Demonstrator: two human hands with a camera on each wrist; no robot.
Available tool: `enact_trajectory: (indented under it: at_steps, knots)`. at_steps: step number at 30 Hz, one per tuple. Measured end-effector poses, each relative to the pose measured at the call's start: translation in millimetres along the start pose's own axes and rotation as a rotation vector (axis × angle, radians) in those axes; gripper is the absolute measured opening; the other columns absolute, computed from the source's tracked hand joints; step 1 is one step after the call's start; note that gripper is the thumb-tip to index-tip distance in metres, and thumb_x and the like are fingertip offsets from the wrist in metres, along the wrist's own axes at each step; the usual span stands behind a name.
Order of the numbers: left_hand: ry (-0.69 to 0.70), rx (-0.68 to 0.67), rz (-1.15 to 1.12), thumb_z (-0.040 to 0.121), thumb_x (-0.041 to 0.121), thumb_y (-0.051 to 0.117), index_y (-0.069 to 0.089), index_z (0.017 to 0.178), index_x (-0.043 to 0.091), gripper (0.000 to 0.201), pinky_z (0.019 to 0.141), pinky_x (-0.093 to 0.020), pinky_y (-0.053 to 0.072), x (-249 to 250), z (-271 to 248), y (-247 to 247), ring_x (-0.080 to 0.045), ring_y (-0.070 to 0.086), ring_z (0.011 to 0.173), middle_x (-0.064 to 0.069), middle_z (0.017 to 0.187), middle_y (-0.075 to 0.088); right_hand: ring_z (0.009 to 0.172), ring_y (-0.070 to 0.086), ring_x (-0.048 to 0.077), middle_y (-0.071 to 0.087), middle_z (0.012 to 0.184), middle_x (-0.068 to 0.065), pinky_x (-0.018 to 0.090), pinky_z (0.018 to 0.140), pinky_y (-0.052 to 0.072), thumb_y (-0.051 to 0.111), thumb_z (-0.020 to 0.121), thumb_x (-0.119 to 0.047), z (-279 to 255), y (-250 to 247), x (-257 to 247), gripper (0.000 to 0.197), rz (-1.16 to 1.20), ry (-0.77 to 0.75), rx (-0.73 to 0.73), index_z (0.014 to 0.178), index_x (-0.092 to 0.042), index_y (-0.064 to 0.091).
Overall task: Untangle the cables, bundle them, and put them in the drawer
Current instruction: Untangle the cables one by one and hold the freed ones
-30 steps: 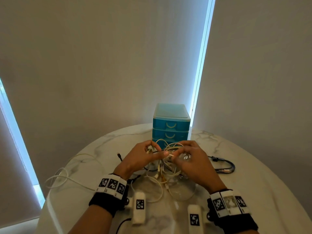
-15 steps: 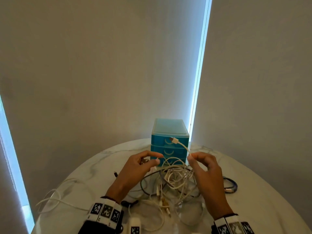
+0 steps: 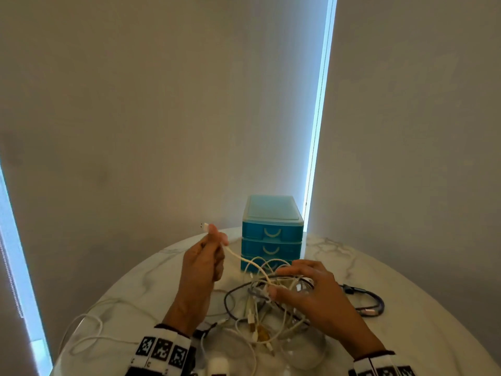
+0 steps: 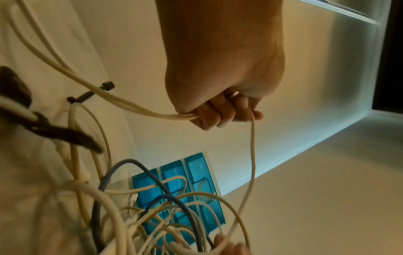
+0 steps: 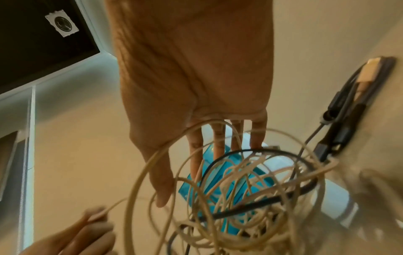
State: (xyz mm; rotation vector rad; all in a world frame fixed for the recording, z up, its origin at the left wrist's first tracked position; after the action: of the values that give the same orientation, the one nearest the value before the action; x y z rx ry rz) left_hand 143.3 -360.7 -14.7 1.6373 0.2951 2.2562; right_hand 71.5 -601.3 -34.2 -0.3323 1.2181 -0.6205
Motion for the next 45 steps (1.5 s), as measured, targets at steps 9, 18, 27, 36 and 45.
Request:
enact_trajectory:
  at_steps: [9,18,27,36,45]
  knots:
    - [-0.084,0.078,-0.294,0.111,0.047,0.050,0.055,0.073,0.020,0.046,0.044,-0.025,0.016,-2.4,3.9,-19.0,-0.008,0.017,0.044,0.004,0.059,0.023,0.124,0.062,0.014,0.066,0.124,-0.013,0.024,0.092,0.046,0.081,0.094,-0.033,-1.6,-22.8,10.9,0.021,-0.040,0.071,0.194,0.110,-0.045,0.075]
    - [0.012,-0.074,-0.113,0.111,0.043,0.044,0.069,0.108,0.013,0.039,0.043,-0.021,0.022,2.4,1.1,6.9,-0.008,0.026,0.046,-0.004,0.076,0.055,0.102,0.069,0.000,0.068,0.114,-0.021,0.025,0.092,0.061,0.079,0.095,-0.028,-3.4,11.2,-66.2,0.027,0.100,-0.111,-0.028,0.118,-0.043,0.073]
    - [0.101,-0.234,0.371,0.102,0.042,0.067,0.067,0.132,0.041,0.030,0.064,-0.019,0.054,8.4,-7.2,21.6,0.000,0.065,0.065,0.005,0.104,0.081,0.064,0.071,0.001,0.075,0.070,-0.013,0.017,0.060,0.055,0.074,0.099,-0.042,19.3,9.2,-61.4,0.017,0.066,-0.090,0.111,0.092,-0.028,0.081]
    - [-0.043,-0.500,0.663,0.092,0.043,0.081,0.084,0.110,0.037,0.019,0.098,-0.023,0.052,-17.5,-16.2,34.7,0.000,0.073,0.106,0.017,0.106,0.081,0.079,0.078,0.028,0.079,0.083,0.012,0.031,0.065,0.061,0.072,0.101,-0.032,29.2,-34.9,-73.9,0.029,0.521,-0.132,0.311,0.098,-0.003,0.077]
    - [0.049,-0.575,0.679,0.099,0.051,0.070,0.084,0.106,0.042,0.018,0.096,-0.033,0.058,-13.4,-30.6,60.3,-0.010,0.074,0.096,0.010,0.099,0.082,0.087,0.079,0.020,0.081,0.094,0.007,0.025,0.077,0.063,0.067,0.103,-0.034,7.9,-31.9,-55.6,0.029,0.690,-0.053,0.362,0.112,-0.007,0.075]
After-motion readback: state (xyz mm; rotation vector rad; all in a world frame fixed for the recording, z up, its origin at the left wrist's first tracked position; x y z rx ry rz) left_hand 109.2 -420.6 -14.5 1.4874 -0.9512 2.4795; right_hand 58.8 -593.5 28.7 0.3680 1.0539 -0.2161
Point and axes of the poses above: each hand's wrist, its own z-axis towards the middle knuckle, its own y-axis out of the palm, x = y × z, the point moved 7 cm from there along z, towards the middle knuckle
